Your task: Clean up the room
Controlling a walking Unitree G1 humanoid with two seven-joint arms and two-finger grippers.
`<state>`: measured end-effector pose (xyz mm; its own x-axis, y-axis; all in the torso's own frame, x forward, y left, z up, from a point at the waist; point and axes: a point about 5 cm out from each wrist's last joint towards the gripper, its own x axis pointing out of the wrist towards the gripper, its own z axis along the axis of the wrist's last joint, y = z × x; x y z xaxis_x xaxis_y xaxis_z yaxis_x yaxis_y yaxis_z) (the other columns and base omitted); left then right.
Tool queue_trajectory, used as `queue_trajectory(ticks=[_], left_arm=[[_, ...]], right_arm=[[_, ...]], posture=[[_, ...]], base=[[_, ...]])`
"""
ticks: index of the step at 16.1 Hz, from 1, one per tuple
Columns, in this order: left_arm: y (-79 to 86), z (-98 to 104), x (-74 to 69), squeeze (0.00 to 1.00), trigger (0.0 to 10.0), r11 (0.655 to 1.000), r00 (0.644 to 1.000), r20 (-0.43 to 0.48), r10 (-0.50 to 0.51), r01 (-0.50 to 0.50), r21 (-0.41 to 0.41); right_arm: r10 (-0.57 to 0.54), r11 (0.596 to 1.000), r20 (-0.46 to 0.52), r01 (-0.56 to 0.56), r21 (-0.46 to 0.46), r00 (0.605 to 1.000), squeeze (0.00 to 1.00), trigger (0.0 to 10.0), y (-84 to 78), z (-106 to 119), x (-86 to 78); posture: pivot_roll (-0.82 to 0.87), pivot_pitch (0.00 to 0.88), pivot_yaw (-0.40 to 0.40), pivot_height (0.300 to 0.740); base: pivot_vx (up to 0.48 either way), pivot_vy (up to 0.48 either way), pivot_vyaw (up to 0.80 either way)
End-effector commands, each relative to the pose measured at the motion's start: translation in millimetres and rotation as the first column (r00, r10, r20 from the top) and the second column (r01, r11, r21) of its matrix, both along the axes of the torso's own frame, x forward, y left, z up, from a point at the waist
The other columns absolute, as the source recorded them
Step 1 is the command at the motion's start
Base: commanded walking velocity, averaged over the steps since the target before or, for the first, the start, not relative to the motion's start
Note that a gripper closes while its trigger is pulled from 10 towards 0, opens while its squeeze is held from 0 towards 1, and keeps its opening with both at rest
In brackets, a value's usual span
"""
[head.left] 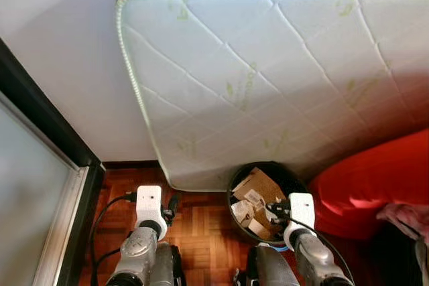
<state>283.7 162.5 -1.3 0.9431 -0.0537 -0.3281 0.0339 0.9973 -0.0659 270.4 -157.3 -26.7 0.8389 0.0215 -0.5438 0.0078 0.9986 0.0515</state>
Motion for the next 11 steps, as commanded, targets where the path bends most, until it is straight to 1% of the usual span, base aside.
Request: queue_trajectory(ticks=[1,3,11], left_arm=[[0.6,-9.1,-8.2,0.00,10.0,1.000,0.999,-0.046,0.003,-0.004,-0.012],[0.0,-9.4,-8.4,0.00,10.0,1.000,0.999,-0.048,0.001,-0.002,-0.012],[-1.4,-8.5,-6.7,0.00,10.0,1.000,0.999,-0.049,-0.004,0.003,-0.015]], right_arm=[[0.001,1.000,-0.035,-0.001,-0.010,0.999,1.00,10.0,0.6,-4.9,-4.7],[-0.008,1.000,-0.049,0.006,-0.030,0.999,1.00,10.0,-0.7,-5.7,-5.2],[-0.009,0.998,-0.075,0.005,-0.057,0.997,1.00,10.0,-0.6,-7.2,-5.9]], posture=[[-0.06,0.219,-0.041,0.648],[-0.06,0.219,-0.041,0.648],[-0.06,0.212,-0.040,0.648]], base=[[0.000,0.000,0.00],[0.000,0.000,0.00],[0.000,0.000,0.00]])
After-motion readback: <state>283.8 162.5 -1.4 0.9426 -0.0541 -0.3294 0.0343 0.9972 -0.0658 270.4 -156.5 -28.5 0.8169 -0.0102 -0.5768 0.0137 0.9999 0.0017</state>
